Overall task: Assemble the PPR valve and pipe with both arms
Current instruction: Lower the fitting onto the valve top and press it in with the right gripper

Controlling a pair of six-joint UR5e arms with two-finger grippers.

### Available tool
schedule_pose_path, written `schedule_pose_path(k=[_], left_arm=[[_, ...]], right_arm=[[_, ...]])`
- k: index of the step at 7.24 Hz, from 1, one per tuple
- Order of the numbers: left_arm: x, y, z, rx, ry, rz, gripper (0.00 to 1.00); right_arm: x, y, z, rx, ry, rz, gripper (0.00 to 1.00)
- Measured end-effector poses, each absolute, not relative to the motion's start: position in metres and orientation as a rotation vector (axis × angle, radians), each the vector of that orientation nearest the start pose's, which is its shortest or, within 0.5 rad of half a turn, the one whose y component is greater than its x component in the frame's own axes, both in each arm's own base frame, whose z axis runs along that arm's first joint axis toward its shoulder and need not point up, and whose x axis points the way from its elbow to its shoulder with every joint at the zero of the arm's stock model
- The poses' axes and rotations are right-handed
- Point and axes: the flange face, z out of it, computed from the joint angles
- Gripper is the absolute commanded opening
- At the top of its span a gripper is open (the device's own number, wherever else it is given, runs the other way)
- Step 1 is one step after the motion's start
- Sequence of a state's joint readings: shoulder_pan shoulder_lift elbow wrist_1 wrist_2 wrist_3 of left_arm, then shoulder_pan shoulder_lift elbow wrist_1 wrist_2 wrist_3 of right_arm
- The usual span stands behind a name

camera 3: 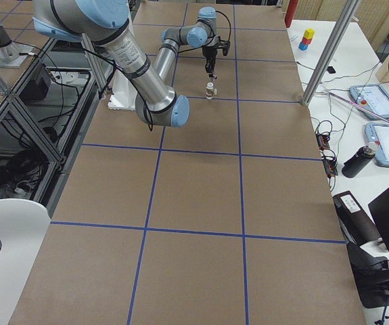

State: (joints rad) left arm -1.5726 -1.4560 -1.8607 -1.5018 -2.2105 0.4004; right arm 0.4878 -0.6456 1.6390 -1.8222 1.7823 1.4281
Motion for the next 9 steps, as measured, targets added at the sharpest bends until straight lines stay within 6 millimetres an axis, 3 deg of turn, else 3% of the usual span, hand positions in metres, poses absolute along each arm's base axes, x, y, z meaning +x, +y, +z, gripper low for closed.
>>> schedule_pose_path(k=[3, 9], left_arm=[[-0.075, -0.446, 0.585, 0.231, 0.610, 0.419, 1.00], [-0.074, -0.448, 0.583, 0.232, 0.610, 0.419, 1.00]], right_arm=[[-0.568, -0.417, 0.105, 0.044, -0.762, 0.240, 0.00], [-0.570, -0.416, 0.109, 0.057, -0.781, 0.241, 0.00]])
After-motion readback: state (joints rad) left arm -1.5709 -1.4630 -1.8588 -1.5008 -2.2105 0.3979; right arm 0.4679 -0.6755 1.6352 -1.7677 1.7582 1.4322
